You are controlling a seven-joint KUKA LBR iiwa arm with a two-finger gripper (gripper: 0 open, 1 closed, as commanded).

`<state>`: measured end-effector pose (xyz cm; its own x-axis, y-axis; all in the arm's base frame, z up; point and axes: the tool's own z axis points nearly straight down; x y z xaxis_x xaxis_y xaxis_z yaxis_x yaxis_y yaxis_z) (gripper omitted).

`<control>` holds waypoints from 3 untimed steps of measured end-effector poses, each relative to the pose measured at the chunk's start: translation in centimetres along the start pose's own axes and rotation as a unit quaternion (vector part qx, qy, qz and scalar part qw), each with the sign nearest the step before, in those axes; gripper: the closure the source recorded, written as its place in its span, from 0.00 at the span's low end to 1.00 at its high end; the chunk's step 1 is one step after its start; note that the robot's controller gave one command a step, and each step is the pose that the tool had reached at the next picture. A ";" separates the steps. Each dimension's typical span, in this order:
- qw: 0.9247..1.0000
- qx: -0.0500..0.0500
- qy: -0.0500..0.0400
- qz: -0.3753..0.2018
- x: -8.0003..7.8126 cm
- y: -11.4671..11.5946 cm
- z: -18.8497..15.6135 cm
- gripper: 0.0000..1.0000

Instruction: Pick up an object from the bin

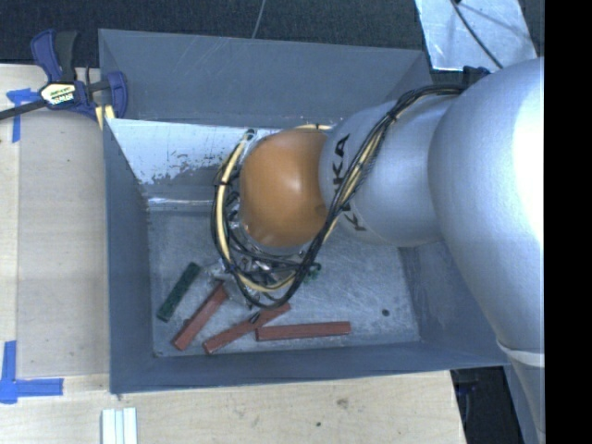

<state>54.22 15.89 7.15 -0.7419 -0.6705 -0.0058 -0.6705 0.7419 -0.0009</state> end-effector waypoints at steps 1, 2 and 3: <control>1.000 -0.003 0.004 0.003 1.0 -3.3 -4.3 1.00; 1.000 0.003 -0.001 0.011 1.6 -6.7 -8.1 1.00; 1.000 0.000 0.001 -0.010 -1.2 1.2 -15.8 1.00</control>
Offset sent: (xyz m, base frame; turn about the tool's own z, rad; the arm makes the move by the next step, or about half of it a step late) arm 0.0288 -0.0575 0.0777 0.0171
